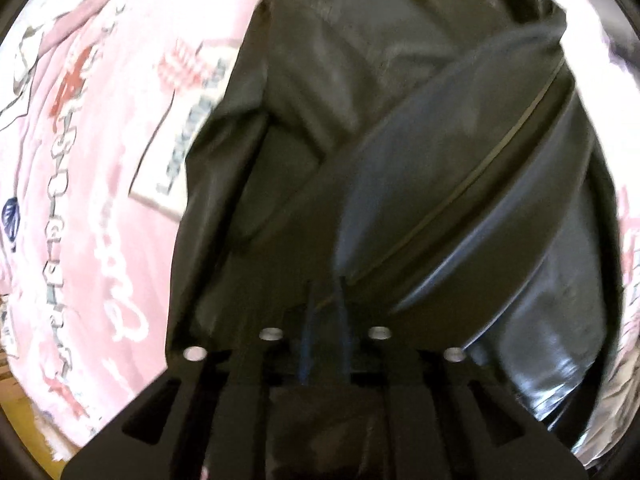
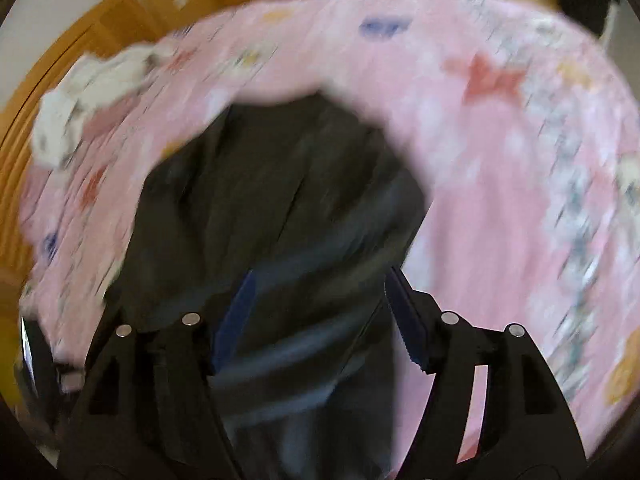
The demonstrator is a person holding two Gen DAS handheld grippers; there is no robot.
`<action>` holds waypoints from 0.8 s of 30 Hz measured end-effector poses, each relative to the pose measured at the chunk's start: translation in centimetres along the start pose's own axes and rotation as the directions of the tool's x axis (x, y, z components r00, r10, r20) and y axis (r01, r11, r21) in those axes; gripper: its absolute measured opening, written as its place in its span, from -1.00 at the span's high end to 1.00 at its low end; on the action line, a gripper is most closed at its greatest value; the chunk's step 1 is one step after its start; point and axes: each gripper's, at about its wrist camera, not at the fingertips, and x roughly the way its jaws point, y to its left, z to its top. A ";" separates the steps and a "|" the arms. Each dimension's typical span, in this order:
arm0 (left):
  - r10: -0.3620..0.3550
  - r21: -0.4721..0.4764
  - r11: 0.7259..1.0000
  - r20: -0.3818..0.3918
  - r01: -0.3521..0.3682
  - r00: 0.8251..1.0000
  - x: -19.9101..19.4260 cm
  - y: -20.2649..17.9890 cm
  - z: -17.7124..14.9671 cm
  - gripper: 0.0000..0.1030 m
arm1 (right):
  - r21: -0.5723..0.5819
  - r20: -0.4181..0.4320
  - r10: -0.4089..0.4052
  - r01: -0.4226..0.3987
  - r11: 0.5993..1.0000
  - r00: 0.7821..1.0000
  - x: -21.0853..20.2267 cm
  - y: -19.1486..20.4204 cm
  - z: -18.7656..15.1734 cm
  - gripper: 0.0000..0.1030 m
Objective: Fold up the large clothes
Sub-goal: 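Fold the jacket side inward with the left tool and release the right tool, then open both tools and lift them away from the folded jacket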
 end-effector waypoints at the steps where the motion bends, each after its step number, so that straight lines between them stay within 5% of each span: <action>1: -0.009 -0.005 1.000 0.009 0.009 1.000 0.1 -0.2 0.5 0.64 | -0.006 -0.035 0.001 -0.001 1.000 0.999 1.3 -0.2 -1.4 -0.27; 5: 0.007 -0.045 0.999 -0.002 -0.007 1.000 3.3 0.4 1.6 0.60 | -0.021 -0.113 -0.088 0.087 0.996 0.990 6.6 -0.3 -6.3 -0.27; 8: -0.014 -0.042 0.999 0.032 0.015 0.999 5.3 1.5 2.3 0.58 | -0.094 -0.029 -0.152 0.149 0.984 0.988 8.4 0.0 -7.8 -0.40; 16: 0.048 0.065 0.996 0.257 -0.067 0.965 5.5 0.0 -2.2 0.47 | -0.071 0.121 -0.161 0.170 0.983 0.980 8.4 -0.8 -9.4 -0.43; 19: 0.087 0.014 0.995 0.284 -0.095 0.955 4.8 -0.6 -4.8 0.35 | -0.062 0.103 -0.165 0.172 0.983 0.981 7.6 -0.8 -9.5 -0.43; 24: 0.126 -0.082 0.991 0.230 -0.110 0.965 0.4 0.2 -7.0 0.42 | -0.083 0.137 -0.089 0.101 0.991 0.987 3.0 0.7 -10.4 -0.44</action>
